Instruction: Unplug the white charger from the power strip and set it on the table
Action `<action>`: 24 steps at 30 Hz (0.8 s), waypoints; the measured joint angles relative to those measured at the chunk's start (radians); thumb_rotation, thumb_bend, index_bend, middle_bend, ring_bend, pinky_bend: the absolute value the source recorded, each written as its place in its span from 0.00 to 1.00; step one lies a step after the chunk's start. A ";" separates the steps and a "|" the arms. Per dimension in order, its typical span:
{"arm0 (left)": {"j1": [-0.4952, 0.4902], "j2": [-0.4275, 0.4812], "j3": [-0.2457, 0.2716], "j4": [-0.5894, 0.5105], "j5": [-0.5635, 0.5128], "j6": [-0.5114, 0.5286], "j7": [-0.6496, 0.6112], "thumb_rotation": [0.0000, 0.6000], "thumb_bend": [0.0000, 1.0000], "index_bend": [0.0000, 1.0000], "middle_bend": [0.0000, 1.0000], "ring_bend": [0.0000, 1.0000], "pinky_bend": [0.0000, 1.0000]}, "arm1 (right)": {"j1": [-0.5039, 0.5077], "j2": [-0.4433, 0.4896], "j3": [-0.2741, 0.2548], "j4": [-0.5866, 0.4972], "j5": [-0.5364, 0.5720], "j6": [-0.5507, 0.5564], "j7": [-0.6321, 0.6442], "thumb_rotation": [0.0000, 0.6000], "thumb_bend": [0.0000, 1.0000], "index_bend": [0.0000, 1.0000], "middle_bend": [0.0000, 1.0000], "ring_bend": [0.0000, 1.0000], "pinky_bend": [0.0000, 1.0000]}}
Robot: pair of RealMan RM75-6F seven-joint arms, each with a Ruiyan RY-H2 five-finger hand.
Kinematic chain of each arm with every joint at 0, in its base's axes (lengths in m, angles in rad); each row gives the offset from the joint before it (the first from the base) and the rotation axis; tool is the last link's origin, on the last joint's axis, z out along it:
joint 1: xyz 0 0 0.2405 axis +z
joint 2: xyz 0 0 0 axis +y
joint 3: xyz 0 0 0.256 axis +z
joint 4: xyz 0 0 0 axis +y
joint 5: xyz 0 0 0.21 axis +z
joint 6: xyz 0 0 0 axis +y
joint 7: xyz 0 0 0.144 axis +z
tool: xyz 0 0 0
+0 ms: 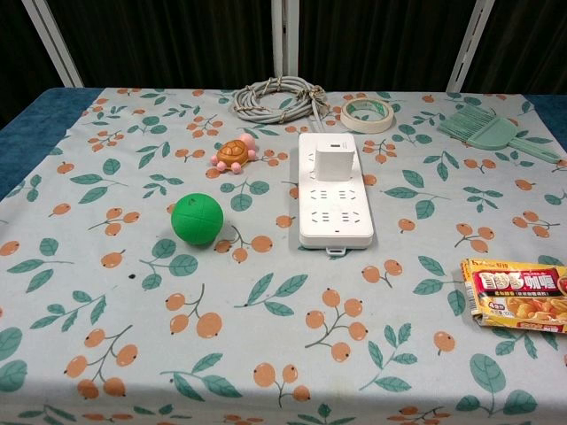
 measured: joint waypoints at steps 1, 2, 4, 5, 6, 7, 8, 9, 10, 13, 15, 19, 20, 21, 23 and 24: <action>0.000 -0.002 0.000 0.002 -0.001 -0.001 0.001 1.00 0.12 0.16 0.18 0.07 0.06 | 0.001 -0.001 0.000 -0.001 0.002 -0.002 -0.001 1.00 0.00 0.00 0.17 0.06 0.15; 0.000 -0.005 -0.001 0.004 -0.004 -0.001 0.002 1.00 0.12 0.16 0.18 0.07 0.06 | 0.003 -0.001 0.001 -0.002 0.004 -0.005 -0.004 1.00 0.00 0.00 0.17 0.06 0.15; 0.000 -0.009 -0.001 0.008 -0.006 -0.002 0.004 1.00 0.12 0.16 0.18 0.07 0.06 | 0.006 -0.002 0.003 -0.005 0.006 -0.010 -0.007 1.00 0.00 0.00 0.17 0.06 0.15; 0.000 -0.010 0.000 0.009 -0.005 -0.002 0.006 1.00 0.12 0.16 0.18 0.07 0.06 | 0.008 -0.002 0.003 -0.007 0.006 -0.012 -0.007 1.00 0.00 0.00 0.17 0.06 0.15; 0.000 -0.011 0.000 0.009 -0.004 -0.002 0.007 1.00 0.12 0.16 0.18 0.07 0.06 | 0.009 -0.002 0.003 -0.009 0.005 -0.013 -0.006 1.00 0.00 0.00 0.17 0.06 0.15; 0.000 -0.011 0.001 0.009 -0.002 -0.001 0.009 1.00 0.12 0.16 0.18 0.07 0.06 | 0.010 -0.002 0.003 -0.010 0.004 -0.013 -0.003 1.00 0.00 0.00 0.17 0.06 0.15; 0.000 -0.011 0.001 0.007 0.001 0.001 0.010 1.00 0.12 0.16 0.18 0.07 0.06 | 0.011 -0.001 0.003 -0.011 0.001 -0.014 0.002 1.00 0.00 0.00 0.17 0.06 0.15; 0.000 -0.010 0.001 0.006 0.002 0.004 0.011 1.00 0.12 0.16 0.18 0.07 0.06 | 0.012 0.000 0.002 -0.012 -0.002 -0.015 0.006 1.00 0.00 0.00 0.17 0.06 0.15; 0.000 -0.010 0.002 0.005 0.005 0.006 0.012 1.00 0.12 0.16 0.18 0.07 0.06 | 0.013 0.001 0.001 -0.013 -0.006 -0.015 0.009 1.00 0.00 0.00 0.17 0.06 0.15; -0.001 -0.009 0.003 -0.003 0.019 0.013 0.015 1.00 0.12 0.17 0.18 0.07 0.06 | 0.017 0.006 -0.001 -0.016 -0.015 -0.018 0.026 1.00 0.00 0.00 0.17 0.06 0.15; -0.007 -0.008 0.005 -0.011 0.038 0.014 0.016 1.00 0.13 0.18 0.18 0.07 0.06 | 0.026 0.013 -0.001 -0.023 -0.021 -0.029 0.038 1.00 0.02 0.00 0.18 0.06 0.15; -0.043 -0.006 0.009 -0.037 0.100 -0.007 0.001 1.00 0.16 0.20 0.20 0.07 0.09 | 0.062 0.029 0.007 -0.049 -0.033 -0.068 0.028 1.00 0.03 0.00 0.18 0.06 0.15; -0.064 -0.006 0.010 -0.046 0.126 -0.023 -0.006 1.00 0.17 0.20 0.20 0.07 0.10 | 0.078 0.033 0.011 -0.061 -0.036 -0.087 0.022 1.00 0.03 0.00 0.18 0.06 0.15; -0.083 -0.007 0.011 -0.053 0.146 -0.039 -0.010 1.00 0.18 0.22 0.21 0.08 0.10 | 0.092 0.037 0.015 -0.071 -0.037 -0.105 0.018 1.00 0.03 0.00 0.18 0.06 0.15; -0.135 -0.011 0.012 -0.068 0.191 -0.086 -0.017 1.00 0.19 0.23 0.21 0.09 0.11 | 0.130 0.043 0.024 -0.096 -0.040 -0.156 0.014 1.00 0.04 0.00 0.18 0.06 0.15; -0.159 -0.014 0.012 -0.074 0.210 -0.109 -0.019 1.00 0.19 0.23 0.21 0.09 0.11 | 0.150 0.045 0.029 -0.108 -0.040 -0.183 0.012 1.00 0.05 0.00 0.18 0.07 0.16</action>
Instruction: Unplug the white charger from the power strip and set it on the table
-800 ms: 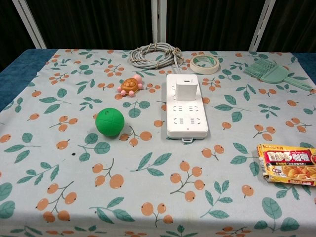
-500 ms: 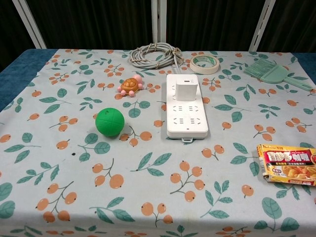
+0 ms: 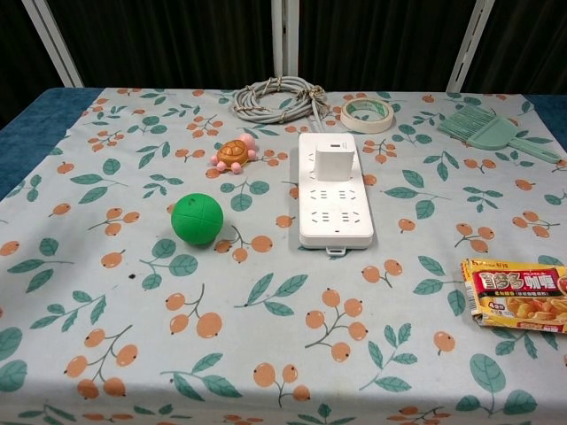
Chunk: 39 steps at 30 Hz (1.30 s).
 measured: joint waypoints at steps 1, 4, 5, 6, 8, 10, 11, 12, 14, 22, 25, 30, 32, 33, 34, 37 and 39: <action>-0.025 -0.004 0.000 -0.007 0.018 -0.025 -0.002 1.00 0.20 0.24 0.21 0.09 0.11 | 0.022 0.001 0.005 -0.011 0.000 -0.029 -0.002 1.00 0.05 0.00 0.18 0.07 0.16; -0.109 -0.028 0.002 -0.027 0.076 -0.113 -0.007 1.00 0.21 0.24 0.22 0.09 0.11 | 0.105 -0.002 0.030 -0.044 0.010 -0.136 -0.013 1.00 0.06 0.00 0.19 0.07 0.17; -0.143 -0.040 0.002 -0.033 0.096 -0.150 -0.008 1.00 0.21 0.24 0.22 0.10 0.11 | 0.141 -0.007 0.042 -0.054 0.022 -0.181 -0.021 1.00 0.06 0.00 0.19 0.07 0.17; -0.168 -0.050 0.003 -0.037 0.109 -0.178 -0.008 1.00 0.21 0.24 0.22 0.10 0.12 | 0.169 -0.013 0.053 -0.060 0.035 -0.215 -0.029 1.00 0.06 0.00 0.19 0.07 0.17; -0.227 -0.079 0.003 -0.043 0.137 -0.242 -0.005 1.00 0.21 0.24 0.22 0.10 0.12 | 0.245 -0.034 0.081 -0.066 0.090 -0.298 -0.061 1.00 0.06 0.00 0.19 0.07 0.17; -0.273 -0.108 0.002 -0.046 0.152 -0.294 -0.001 1.00 0.21 0.22 0.22 0.10 0.12 | 0.291 -0.051 0.098 -0.066 0.134 -0.341 -0.083 1.00 0.06 0.00 0.19 0.07 0.17; -0.303 -0.130 0.000 -0.047 0.158 -0.326 0.002 1.00 0.21 0.22 0.22 0.10 0.12 | 0.325 -0.066 0.111 -0.063 0.173 -0.374 -0.101 1.00 0.07 0.00 0.19 0.07 0.17; -0.324 -0.148 -0.003 -0.045 0.161 -0.348 0.006 1.00 0.21 0.21 0.22 0.10 0.12 | 0.350 -0.079 0.120 -0.059 0.204 -0.398 -0.115 1.00 0.07 0.00 0.19 0.07 0.17; -0.369 -0.193 -0.013 -0.036 0.162 -0.391 0.015 1.00 0.21 0.20 0.21 0.10 0.12 | 0.410 -0.115 0.139 -0.040 0.276 -0.455 -0.149 1.00 0.08 0.00 0.20 0.07 0.17; -0.516 -0.341 -0.063 0.055 0.123 -0.511 0.012 1.00 0.21 0.19 0.21 0.10 0.12 | 0.601 -0.251 0.152 0.071 0.499 -0.571 -0.315 1.00 0.08 0.00 0.21 0.07 0.17; -0.554 -0.383 -0.078 0.109 0.096 -0.540 0.000 1.00 0.21 0.19 0.21 0.10 0.12 | 0.643 -0.279 0.144 0.107 0.559 -0.574 -0.357 1.00 0.08 0.00 0.21 0.07 0.17; -0.607 -0.448 -0.089 0.203 0.049 -0.574 -0.045 1.00 0.21 0.19 0.21 0.10 0.12 | 0.697 -0.320 0.122 0.167 0.628 -0.578 -0.388 1.00 0.08 0.02 0.22 0.07 0.17; -0.625 -0.473 -0.088 0.239 0.037 -0.582 -0.064 1.00 0.21 0.19 0.21 0.10 0.12 | 0.717 -0.340 0.113 0.194 0.643 -0.581 -0.395 1.00 0.08 0.02 0.22 0.07 0.17; -0.632 -0.484 -0.087 0.254 0.032 -0.584 -0.073 1.00 0.21 0.19 0.21 0.10 0.12 | 0.724 -0.348 0.109 0.205 0.648 -0.583 -0.398 1.00 0.08 0.02 0.22 0.07 0.17; -0.639 -0.494 -0.086 0.268 0.028 -0.586 -0.083 1.00 0.21 0.19 0.21 0.10 0.12 | 0.730 -0.357 0.105 0.217 0.654 -0.584 -0.400 1.00 0.08 0.03 0.22 0.07 0.17; -0.661 -0.526 -0.079 0.313 0.016 -0.592 -0.113 1.00 0.21 0.19 0.21 0.10 0.12 | 0.756 -0.383 0.092 0.256 0.670 -0.590 -0.409 1.00 0.08 0.03 0.22 0.07 0.17; -0.673 -0.547 -0.075 0.346 0.011 -0.594 -0.125 1.00 0.21 0.19 0.21 0.10 0.12 | 0.773 -0.401 0.085 0.282 0.681 -0.594 -0.414 1.00 0.08 0.03 0.22 0.07 0.17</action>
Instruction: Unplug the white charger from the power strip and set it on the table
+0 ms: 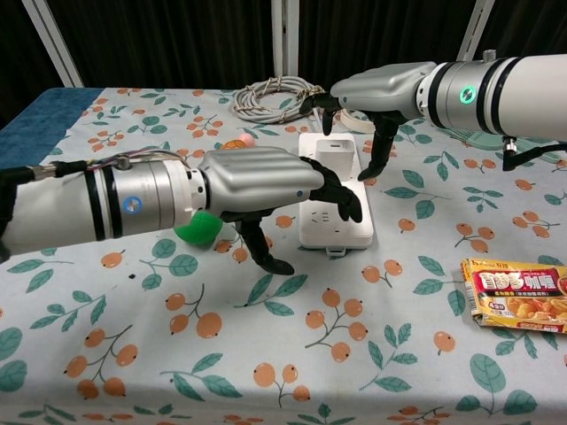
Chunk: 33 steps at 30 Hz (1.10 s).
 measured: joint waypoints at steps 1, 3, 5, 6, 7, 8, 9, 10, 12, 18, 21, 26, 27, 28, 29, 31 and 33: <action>-0.005 -0.010 0.002 0.015 -0.002 0.000 -0.004 1.00 0.21 0.19 0.21 0.10 0.12 | 0.007 -0.007 -0.003 0.011 0.005 -0.003 -0.001 1.00 0.08 0.04 0.22 0.07 0.17; -0.016 -0.033 0.007 0.048 -0.008 0.001 -0.015 1.00 0.21 0.19 0.21 0.10 0.12 | 0.021 -0.022 -0.008 0.035 0.013 -0.010 -0.001 1.00 0.08 0.06 0.22 0.07 0.17; -0.026 -0.053 0.014 0.076 -0.012 0.005 -0.027 1.00 0.21 0.19 0.21 0.10 0.11 | 0.035 -0.038 -0.014 0.061 0.020 -0.017 -0.002 1.00 0.08 0.09 0.23 0.07 0.17; -0.029 -0.060 0.017 0.086 -0.014 0.008 -0.032 1.00 0.21 0.19 0.21 0.10 0.11 | 0.041 -0.045 -0.017 0.073 0.023 -0.020 -0.002 1.00 0.09 0.11 0.24 0.07 0.17; -0.031 -0.066 0.021 0.094 -0.015 0.012 -0.037 1.00 0.21 0.19 0.21 0.10 0.11 | 0.047 -0.052 -0.020 0.084 0.026 -0.023 -0.002 1.00 0.09 0.13 0.25 0.08 0.17; -0.034 -0.072 0.026 0.103 -0.017 0.017 -0.042 1.00 0.21 0.19 0.21 0.10 0.11 | 0.054 -0.061 -0.025 0.099 0.029 -0.028 -0.003 1.00 0.09 0.14 0.26 0.08 0.17; -0.036 -0.075 0.030 0.110 -0.018 0.020 -0.044 1.00 0.21 0.19 0.21 0.10 0.11 | 0.060 -0.068 -0.028 0.110 0.032 -0.030 -0.004 1.00 0.09 0.16 0.27 0.08 0.18; -0.037 -0.079 0.033 0.116 -0.019 0.022 -0.046 1.00 0.21 0.19 0.21 0.10 0.11 | 0.065 -0.075 -0.031 0.120 0.035 -0.033 -0.005 1.00 0.10 0.17 0.27 0.09 0.18; -0.040 -0.085 0.040 0.129 -0.021 0.030 -0.047 1.00 0.21 0.19 0.21 0.10 0.11 | 0.077 -0.092 -0.038 0.145 0.041 -0.040 -0.005 1.00 0.12 0.19 0.29 0.10 0.19; -0.040 -0.088 0.056 0.136 -0.030 0.053 -0.050 1.00 0.20 0.19 0.21 0.10 0.11 | 0.102 -0.128 -0.053 0.194 0.042 -0.052 0.004 1.00 0.14 0.27 0.34 0.13 0.22; -0.041 -0.086 0.061 0.136 -0.035 0.060 -0.051 1.00 0.20 0.19 0.21 0.10 0.11 | 0.106 -0.134 -0.055 0.201 0.041 -0.045 0.013 1.00 0.15 0.31 0.37 0.15 0.23; -0.042 -0.087 0.070 0.141 -0.043 0.068 -0.057 1.00 0.20 0.19 0.21 0.10 0.11 | 0.105 -0.130 -0.056 0.195 0.035 -0.027 0.023 1.00 0.16 0.34 0.39 0.17 0.24; -0.042 -0.087 0.072 0.142 -0.044 0.068 -0.058 1.00 0.20 0.19 0.21 0.10 0.11 | 0.105 -0.129 -0.057 0.192 0.035 -0.024 0.024 1.00 0.16 0.35 0.40 0.18 0.25; -0.042 -0.088 0.073 0.143 -0.046 0.069 -0.059 1.00 0.20 0.19 0.21 0.10 0.11 | 0.105 -0.127 -0.058 0.189 0.035 -0.021 0.025 1.00 0.16 0.36 0.41 0.19 0.25; -0.043 -0.088 0.075 0.145 -0.048 0.069 -0.061 1.00 0.20 0.19 0.21 0.10 0.11 | 0.104 -0.125 -0.060 0.186 0.035 -0.017 0.024 1.00 0.16 0.37 0.42 0.20 0.26; -0.044 -0.088 0.076 0.147 -0.050 0.070 -0.064 1.00 0.20 0.19 0.21 0.10 0.11 | 0.105 -0.124 -0.063 0.182 0.037 -0.013 0.022 1.00 0.19 0.40 0.45 0.22 0.27; -0.046 -0.089 0.076 0.148 -0.053 0.074 -0.067 1.00 0.20 0.19 0.21 0.10 0.11 | 0.106 -0.124 -0.066 0.182 0.042 -0.008 0.016 1.00 0.21 0.42 0.47 0.23 0.27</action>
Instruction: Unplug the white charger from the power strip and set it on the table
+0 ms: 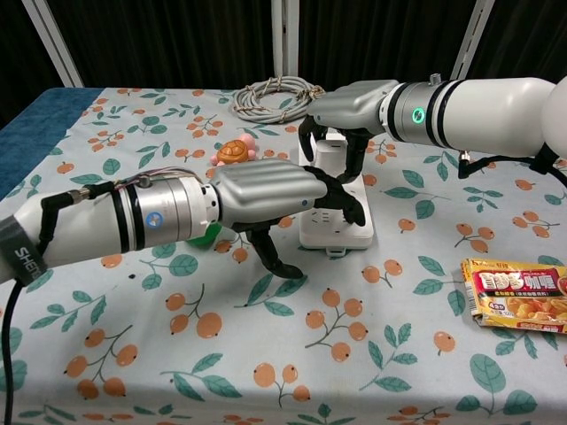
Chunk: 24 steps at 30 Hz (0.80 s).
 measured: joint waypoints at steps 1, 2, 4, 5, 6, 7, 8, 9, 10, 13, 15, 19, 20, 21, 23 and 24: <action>-0.001 -0.001 0.000 0.001 -0.001 0.001 -0.001 1.00 0.20 0.19 0.21 0.10 0.11 | 0.001 -0.001 -0.001 0.001 0.003 0.001 -0.002 1.00 0.22 0.43 0.48 0.24 0.28; -0.002 -0.002 0.000 0.003 -0.002 0.002 -0.002 1.00 0.20 0.19 0.21 0.10 0.11 | 0.002 -0.002 -0.003 0.002 0.008 0.003 -0.006 1.00 0.22 0.44 0.48 0.24 0.28; -0.004 -0.003 0.001 0.006 -0.005 0.001 -0.004 1.00 0.20 0.19 0.21 0.10 0.11 | 0.004 -0.005 -0.007 0.007 0.016 0.005 -0.015 1.00 0.23 0.45 0.49 0.25 0.28; -0.005 -0.004 0.002 0.009 -0.006 0.000 -0.004 1.00 0.20 0.19 0.21 0.10 0.11 | 0.006 -0.007 -0.009 0.009 0.022 0.006 -0.020 1.00 0.23 0.45 0.49 0.25 0.29; -0.005 -0.005 0.003 0.011 -0.008 -0.001 -0.004 1.00 0.20 0.19 0.21 0.10 0.11 | 0.008 -0.009 -0.010 0.012 0.028 0.006 -0.023 1.00 0.23 0.46 0.49 0.25 0.29; -0.006 -0.006 0.003 0.013 -0.010 -0.002 -0.004 1.00 0.20 0.19 0.21 0.10 0.11 | 0.010 -0.011 -0.011 0.014 0.033 0.007 -0.026 1.00 0.23 0.47 0.49 0.25 0.29; -0.007 -0.008 0.004 0.016 -0.013 -0.004 -0.005 1.00 0.20 0.19 0.21 0.10 0.11 | 0.013 -0.015 -0.012 0.018 0.038 0.007 -0.030 1.00 0.23 0.48 0.49 0.25 0.29; -0.007 -0.009 0.005 0.018 -0.014 -0.005 -0.006 1.00 0.20 0.19 0.21 0.10 0.11 | 0.015 -0.018 -0.012 0.021 0.041 0.007 -0.032 1.00 0.24 0.50 0.50 0.26 0.29; -0.008 -0.010 0.005 0.020 -0.016 -0.006 -0.006 1.00 0.20 0.19 0.21 0.10 0.11 | 0.016 -0.021 -0.012 0.023 0.044 0.007 -0.032 1.00 0.24 0.52 0.50 0.26 0.30; -0.009 -0.013 0.006 0.024 -0.023 -0.009 -0.010 1.00 0.20 0.19 0.21 0.10 0.11 | 0.018 -0.027 -0.008 0.029 0.045 0.010 -0.026 1.00 0.28 0.64 0.57 0.33 0.33; -0.010 -0.013 0.007 0.026 -0.027 -0.011 -0.011 1.00 0.20 0.19 0.21 0.10 0.11 | 0.016 -0.029 -0.007 0.033 0.040 0.013 -0.019 1.00 0.31 0.73 0.64 0.37 0.35; -0.011 -0.011 0.005 0.025 -0.038 -0.018 -0.019 1.00 0.20 0.19 0.21 0.10 0.11 | 0.006 -0.023 -0.005 0.031 0.022 0.017 0.005 1.00 0.33 0.85 0.71 0.43 0.37; -0.012 -0.010 0.005 0.025 -0.041 -0.020 -0.022 1.00 0.20 0.19 0.21 0.10 0.11 | 0.001 -0.019 -0.004 0.030 0.013 0.018 0.016 1.00 0.33 0.88 0.72 0.43 0.37; -0.013 -0.009 0.004 0.024 -0.043 -0.022 -0.023 1.00 0.20 0.19 0.21 0.10 0.11 | -0.003 -0.016 -0.004 0.028 0.006 0.018 0.025 1.00 0.33 0.90 0.73 0.44 0.37; -0.015 -0.008 0.003 0.023 -0.048 -0.026 -0.025 1.00 0.20 0.19 0.21 0.10 0.11 | -0.012 -0.009 -0.004 0.024 -0.014 0.018 0.047 1.00 0.33 0.93 0.74 0.45 0.38; -0.016 -0.007 0.002 0.023 -0.050 -0.027 -0.025 1.00 0.20 0.19 0.21 0.10 0.11 | -0.017 -0.006 -0.004 0.023 -0.022 0.017 0.056 1.00 0.33 0.94 0.75 0.46 0.38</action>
